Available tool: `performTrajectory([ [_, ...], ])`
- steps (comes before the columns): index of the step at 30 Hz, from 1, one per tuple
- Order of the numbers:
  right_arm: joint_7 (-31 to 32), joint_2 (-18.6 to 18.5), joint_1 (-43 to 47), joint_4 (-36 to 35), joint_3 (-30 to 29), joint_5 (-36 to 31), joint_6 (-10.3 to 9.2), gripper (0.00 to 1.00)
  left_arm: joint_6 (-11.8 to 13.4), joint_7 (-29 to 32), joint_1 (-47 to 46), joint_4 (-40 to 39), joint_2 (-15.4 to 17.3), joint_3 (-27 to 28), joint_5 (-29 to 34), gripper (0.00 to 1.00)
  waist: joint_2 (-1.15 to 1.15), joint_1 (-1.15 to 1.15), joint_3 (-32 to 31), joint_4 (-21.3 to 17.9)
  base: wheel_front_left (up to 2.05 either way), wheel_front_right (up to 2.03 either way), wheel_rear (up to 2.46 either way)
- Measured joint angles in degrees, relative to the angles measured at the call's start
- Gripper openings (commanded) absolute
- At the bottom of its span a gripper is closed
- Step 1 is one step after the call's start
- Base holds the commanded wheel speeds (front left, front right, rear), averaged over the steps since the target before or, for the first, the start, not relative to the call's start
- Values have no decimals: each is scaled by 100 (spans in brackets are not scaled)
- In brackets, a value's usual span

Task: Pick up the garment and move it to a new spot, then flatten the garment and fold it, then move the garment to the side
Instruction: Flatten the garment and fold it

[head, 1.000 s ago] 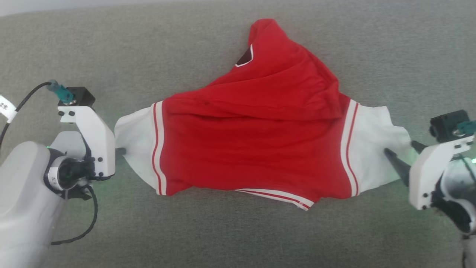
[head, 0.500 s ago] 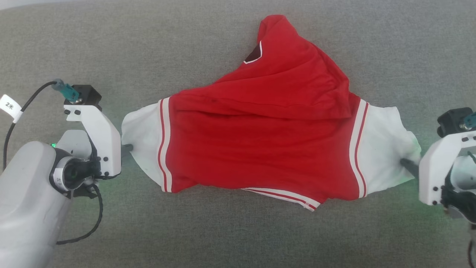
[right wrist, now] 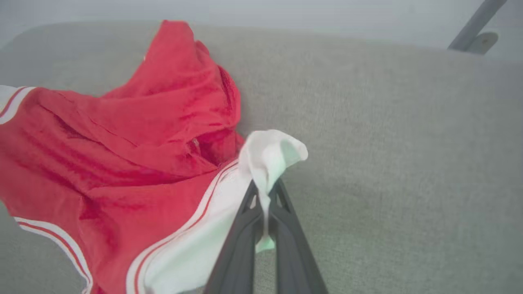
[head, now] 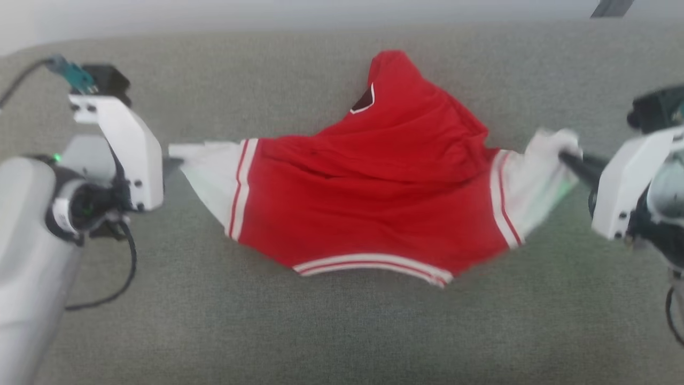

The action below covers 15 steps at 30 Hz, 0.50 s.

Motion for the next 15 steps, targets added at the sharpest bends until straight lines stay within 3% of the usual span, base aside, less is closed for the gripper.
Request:
performTrajectory([
  [15, -637, -193, -1769, -104, 257, 199, 0, 0, 230, 343, -1179, -756, 230, 230, 58, 0, 0, 0, -690, -95, 0, 0, 0],
])
